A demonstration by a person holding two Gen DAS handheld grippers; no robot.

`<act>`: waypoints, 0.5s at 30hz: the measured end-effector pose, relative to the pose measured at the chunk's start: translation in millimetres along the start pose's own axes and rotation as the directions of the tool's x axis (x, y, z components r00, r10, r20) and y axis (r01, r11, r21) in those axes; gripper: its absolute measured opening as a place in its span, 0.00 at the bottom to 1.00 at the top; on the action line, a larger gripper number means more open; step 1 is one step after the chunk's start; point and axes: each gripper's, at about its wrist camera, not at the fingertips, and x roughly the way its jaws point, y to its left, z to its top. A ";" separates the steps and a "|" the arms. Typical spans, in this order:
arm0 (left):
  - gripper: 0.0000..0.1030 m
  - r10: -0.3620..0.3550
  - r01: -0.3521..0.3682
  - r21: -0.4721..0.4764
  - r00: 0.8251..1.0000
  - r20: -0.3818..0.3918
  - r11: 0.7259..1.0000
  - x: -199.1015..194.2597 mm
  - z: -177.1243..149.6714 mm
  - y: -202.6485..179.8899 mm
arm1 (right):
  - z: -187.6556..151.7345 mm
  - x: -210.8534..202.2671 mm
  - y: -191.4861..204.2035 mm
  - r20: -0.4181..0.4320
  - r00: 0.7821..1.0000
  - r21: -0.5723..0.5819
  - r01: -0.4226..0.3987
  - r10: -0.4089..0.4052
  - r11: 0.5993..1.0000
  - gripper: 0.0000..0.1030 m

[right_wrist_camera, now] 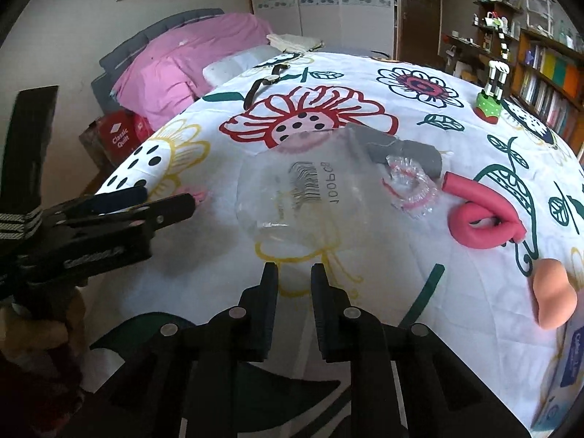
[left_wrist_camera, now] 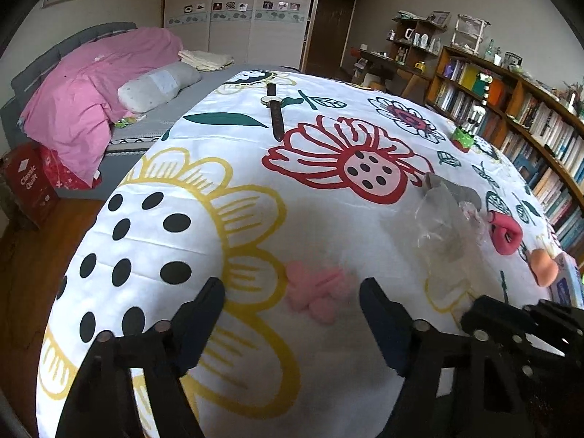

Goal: Organize soft objects
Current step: 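Close the left tool on the pink cross toy while the right grasps the clear bag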

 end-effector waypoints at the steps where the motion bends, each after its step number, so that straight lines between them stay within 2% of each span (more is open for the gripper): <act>1: 0.72 0.004 -0.004 -0.001 1.000 0.000 1.000 1.0 1.2 -0.8 | -0.2 -1.1 -1.2 0.005 1.000 0.004 -0.006 0.006 1.000 0.19; 8: 0.62 0.053 -0.053 0.066 0.999 0.002 0.996 9.9 3.3 -16.6 | 0.1 -10.2 -8.1 0.042 0.999 0.029 -0.034 0.033 0.999 0.22; 9: 0.60 0.058 -0.058 0.075 0.998 0.004 0.995 10.5 3.2 -18.3 | 0.4 -11.2 -8.7 0.046 0.998 0.031 -0.035 0.034 0.999 0.27; 10: 0.53 0.057 -0.057 0.081 0.998 0.006 0.995 10.1 3.0 -18.9 | 0.9 -12.5 -10.1 0.052 0.998 0.035 -0.037 0.035 0.999 0.37; 11: 0.44 0.052 -0.053 0.083 0.999 0.009 0.995 9.4 3.1 -19.3 | 1.4 -13.8 -11.9 0.057 0.998 0.042 -0.038 0.036 0.998 0.43; 12: 0.41 0.048 -0.049 0.085 0.999 0.010 0.995 9.1 3.1 -19.5 | 2.2 -14.8 -13.6 0.063 0.997 0.051 -0.040 0.037 0.998 0.51; 14: 0.32 0.042 -0.042 0.088 0.999 0.011 0.995 7.8 2.4 -19.4 | 3.8 -17.1 -17.1 0.077 0.996 0.070 -0.049 0.043 0.996 0.55; 15: 0.32 0.035 -0.036 0.085 0.999 0.013 0.996 6.6 1.6 -18.8 | 5.3 -18.5 -19.1 0.085 0.996 0.080 -0.048 0.041 0.996 0.55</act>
